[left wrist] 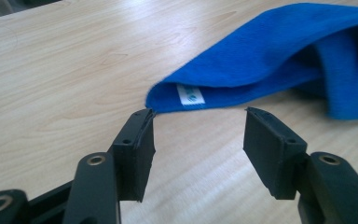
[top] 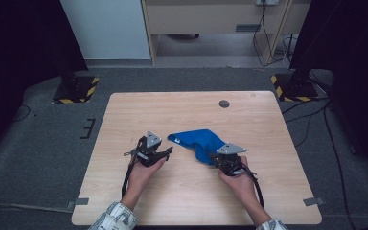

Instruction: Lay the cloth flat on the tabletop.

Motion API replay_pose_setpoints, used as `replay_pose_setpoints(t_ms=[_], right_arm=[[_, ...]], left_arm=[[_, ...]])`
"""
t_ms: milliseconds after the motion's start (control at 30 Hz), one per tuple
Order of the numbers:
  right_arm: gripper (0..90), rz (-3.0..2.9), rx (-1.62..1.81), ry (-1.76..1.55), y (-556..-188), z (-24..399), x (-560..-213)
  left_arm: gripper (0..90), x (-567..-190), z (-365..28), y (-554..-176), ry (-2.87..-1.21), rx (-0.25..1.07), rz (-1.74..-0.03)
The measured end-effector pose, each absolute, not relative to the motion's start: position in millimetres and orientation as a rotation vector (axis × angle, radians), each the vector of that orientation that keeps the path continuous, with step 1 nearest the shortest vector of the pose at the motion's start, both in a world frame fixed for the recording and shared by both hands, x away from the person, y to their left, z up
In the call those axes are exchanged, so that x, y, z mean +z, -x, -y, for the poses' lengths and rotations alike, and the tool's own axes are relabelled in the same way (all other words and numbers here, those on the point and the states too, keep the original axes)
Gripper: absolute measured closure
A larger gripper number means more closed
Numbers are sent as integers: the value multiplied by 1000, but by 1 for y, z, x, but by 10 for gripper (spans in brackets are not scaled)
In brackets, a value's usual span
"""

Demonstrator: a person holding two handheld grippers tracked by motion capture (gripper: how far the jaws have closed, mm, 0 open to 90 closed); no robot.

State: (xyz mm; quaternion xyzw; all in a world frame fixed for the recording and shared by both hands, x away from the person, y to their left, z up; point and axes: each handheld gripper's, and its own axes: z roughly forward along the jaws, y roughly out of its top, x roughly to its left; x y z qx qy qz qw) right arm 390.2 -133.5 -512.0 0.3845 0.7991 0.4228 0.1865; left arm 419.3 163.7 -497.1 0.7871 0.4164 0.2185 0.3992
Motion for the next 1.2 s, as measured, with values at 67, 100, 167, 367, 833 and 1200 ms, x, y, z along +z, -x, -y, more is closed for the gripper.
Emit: replay_pose_setpoints(t_ms=[67,100,167,367,833,1200], right_arm=[[883,-2259,1193,-1089,-391,137,-511],[883,-2260,1197,-1087,-392,138,-511],[883,-2270,1209,-1093,-391,138,-511],[884,-2295,1206,-1065,-391,137,-510],[884,-2306,1214,-1065,-390,139,-511],[886,-2292,1233,-1071,-388,144,-506]], left_arm=[[398,-500,-165,-430,-1993,548,-1075],[392,-503,-166,-436,-2001,535,-1088],[365,-512,-166,-451,-2044,528,-1101],[309,-526,-164,-474,-2072,543,-1117],[420,-536,-158,-497,-2053,493,-1116],[838,-536,-148,-494,-2059,413,-1044]])
